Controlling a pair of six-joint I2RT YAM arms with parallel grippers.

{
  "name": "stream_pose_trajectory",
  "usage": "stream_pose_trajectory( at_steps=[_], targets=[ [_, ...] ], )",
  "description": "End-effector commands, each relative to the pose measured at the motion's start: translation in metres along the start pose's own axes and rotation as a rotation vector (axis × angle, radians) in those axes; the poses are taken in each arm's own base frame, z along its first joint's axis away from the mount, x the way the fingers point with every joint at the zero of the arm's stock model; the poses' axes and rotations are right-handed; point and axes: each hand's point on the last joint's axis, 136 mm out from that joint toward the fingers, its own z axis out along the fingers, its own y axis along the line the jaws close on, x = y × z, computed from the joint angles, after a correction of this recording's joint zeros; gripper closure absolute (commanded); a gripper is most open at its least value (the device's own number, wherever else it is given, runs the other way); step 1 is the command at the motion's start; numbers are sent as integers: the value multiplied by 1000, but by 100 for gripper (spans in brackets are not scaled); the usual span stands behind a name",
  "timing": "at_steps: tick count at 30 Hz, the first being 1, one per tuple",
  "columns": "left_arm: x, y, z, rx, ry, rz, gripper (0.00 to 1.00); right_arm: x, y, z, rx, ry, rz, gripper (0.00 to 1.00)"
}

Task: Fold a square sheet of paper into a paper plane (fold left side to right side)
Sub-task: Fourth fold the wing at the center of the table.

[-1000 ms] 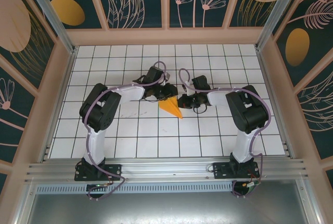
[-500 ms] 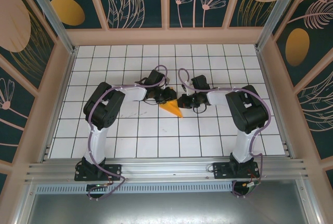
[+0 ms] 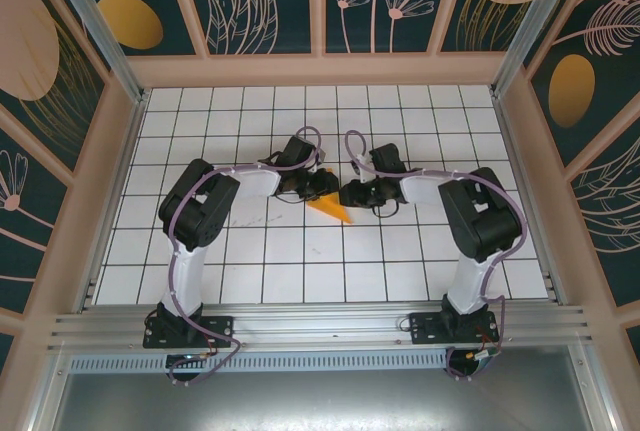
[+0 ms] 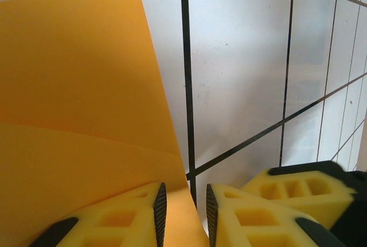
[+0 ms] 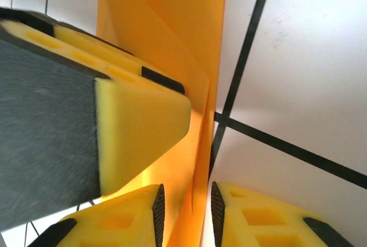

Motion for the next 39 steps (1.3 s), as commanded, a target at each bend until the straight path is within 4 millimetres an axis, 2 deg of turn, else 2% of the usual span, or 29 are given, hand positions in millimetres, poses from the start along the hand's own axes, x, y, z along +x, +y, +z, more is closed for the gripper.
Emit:
stream_pose_trajectory(
  at_steps=[1,4,6,11,15,21,32,39],
  targets=[
    [27,56,10,-160,59,-62,72,-7,13,-26,-15,-50,-17,68],
    [26,55,11,-157,59,-61,72,1,26,-37,-69,-46,-22,68],
    [26,54,11,-154,60,-60,72,8,39,-39,-145,-24,-9,75],
    [26,54,10,-153,58,-59,72,28,54,-25,-251,63,29,81],
    [25,52,9,-152,55,-54,72,41,48,-11,-248,115,52,81],
    [25,53,9,-153,57,-53,72,48,35,-2,-197,146,61,80],
    [23,51,8,-155,51,-50,72,68,15,4,-118,200,78,80],
    [24,52,8,-159,51,-50,73,74,12,5,-101,217,76,80]
  ],
)
